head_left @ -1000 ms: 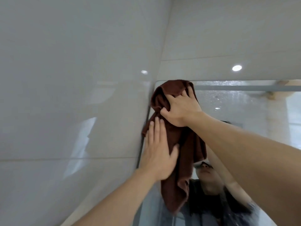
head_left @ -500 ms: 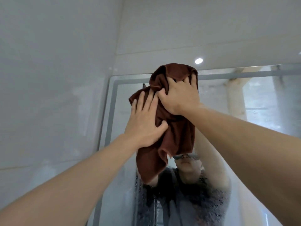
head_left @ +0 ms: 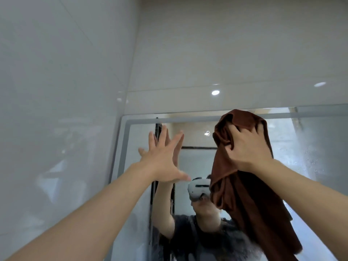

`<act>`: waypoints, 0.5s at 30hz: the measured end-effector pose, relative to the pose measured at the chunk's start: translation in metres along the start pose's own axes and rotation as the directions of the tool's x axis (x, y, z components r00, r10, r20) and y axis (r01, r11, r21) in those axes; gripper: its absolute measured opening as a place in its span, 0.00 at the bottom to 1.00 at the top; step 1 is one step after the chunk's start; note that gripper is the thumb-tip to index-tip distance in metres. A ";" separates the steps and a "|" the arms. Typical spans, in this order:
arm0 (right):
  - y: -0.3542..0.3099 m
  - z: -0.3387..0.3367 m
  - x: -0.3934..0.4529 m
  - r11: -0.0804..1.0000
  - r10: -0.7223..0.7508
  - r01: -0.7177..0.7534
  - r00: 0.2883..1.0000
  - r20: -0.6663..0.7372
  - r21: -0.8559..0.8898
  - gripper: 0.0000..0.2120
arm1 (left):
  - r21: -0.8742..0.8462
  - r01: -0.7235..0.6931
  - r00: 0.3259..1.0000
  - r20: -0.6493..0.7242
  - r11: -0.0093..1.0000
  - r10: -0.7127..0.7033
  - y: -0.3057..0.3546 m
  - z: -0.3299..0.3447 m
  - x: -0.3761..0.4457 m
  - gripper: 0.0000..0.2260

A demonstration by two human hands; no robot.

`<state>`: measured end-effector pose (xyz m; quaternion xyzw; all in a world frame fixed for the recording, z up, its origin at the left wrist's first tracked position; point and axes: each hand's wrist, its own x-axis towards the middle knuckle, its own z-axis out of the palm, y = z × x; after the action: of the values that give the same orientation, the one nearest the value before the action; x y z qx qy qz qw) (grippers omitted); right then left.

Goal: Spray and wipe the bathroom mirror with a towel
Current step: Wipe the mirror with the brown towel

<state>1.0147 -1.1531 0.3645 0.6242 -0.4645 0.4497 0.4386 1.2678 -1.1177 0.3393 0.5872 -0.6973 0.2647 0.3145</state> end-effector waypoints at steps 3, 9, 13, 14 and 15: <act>-0.024 -0.001 0.016 0.994 0.105 -0.106 0.994 0.031 0.000 0.35 | 0.058 0.000 0.998 0.058 0.998 -0.004 0.000 0.007 0.002 0.65; -0.095 0.012 0.021 0.994 -0.095 0.093 0.994 0.047 0.059 0.37 | 0.063 0.035 0.998 0.046 0.997 -0.038 0.003 0.003 0.005 0.52; -0.096 0.020 0.002 0.973 -0.176 0.178 0.984 -0.027 0.149 0.33 | 0.070 0.047 0.998 0.043 0.996 -0.050 0.001 0.003 0.006 0.50; -0.088 0.020 -0.003 0.972 -0.182 0.184 0.983 -0.028 0.144 0.32 | 0.064 0.042 0.998 0.039 0.997 -0.044 0.001 0.002 0.006 0.51; -0.078 0.019 -0.007 0.976 -0.170 0.172 0.985 -0.024 0.132 0.32 | 0.060 0.035 0.999 0.033 0.998 -0.037 0.001 0.001 0.005 0.53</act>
<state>1.0921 -1.1555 0.3439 0.6869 -0.3753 0.4441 0.4359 1.2660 -1.1219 0.3424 0.6134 -0.6836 0.2695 0.2896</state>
